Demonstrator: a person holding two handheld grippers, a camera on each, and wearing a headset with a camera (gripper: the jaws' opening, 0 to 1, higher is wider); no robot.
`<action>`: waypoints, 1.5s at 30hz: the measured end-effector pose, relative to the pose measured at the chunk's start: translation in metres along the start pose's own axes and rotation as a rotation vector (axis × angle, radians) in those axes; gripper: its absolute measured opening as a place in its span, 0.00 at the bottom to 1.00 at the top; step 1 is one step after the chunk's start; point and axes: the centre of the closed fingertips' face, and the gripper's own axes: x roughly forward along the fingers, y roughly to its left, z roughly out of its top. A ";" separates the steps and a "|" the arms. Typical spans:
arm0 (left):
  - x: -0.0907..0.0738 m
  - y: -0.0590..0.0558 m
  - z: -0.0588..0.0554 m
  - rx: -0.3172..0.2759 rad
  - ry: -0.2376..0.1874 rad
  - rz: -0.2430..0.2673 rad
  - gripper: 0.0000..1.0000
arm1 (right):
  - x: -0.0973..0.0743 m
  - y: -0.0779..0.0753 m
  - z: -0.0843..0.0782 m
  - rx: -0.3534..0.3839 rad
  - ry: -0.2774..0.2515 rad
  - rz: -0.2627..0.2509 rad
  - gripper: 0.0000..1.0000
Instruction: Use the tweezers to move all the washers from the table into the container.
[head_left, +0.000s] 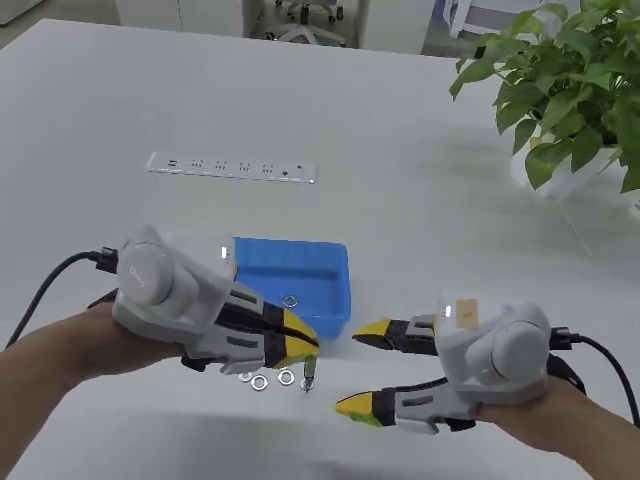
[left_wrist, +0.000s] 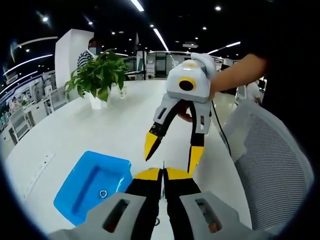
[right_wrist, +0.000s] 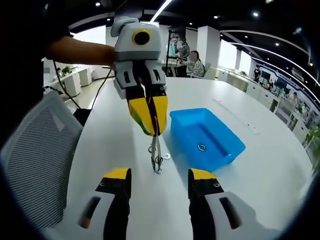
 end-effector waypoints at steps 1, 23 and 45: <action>0.000 0.000 0.000 0.000 0.000 -0.002 0.05 | 0.002 0.000 0.001 -0.008 0.003 0.007 0.44; 0.000 -0.008 0.003 0.043 0.042 -0.059 0.06 | 0.039 0.006 0.001 -0.148 0.102 0.138 0.20; 0.001 -0.007 0.003 0.049 0.049 -0.071 0.05 | 0.044 0.011 -0.004 -0.168 0.170 0.174 0.10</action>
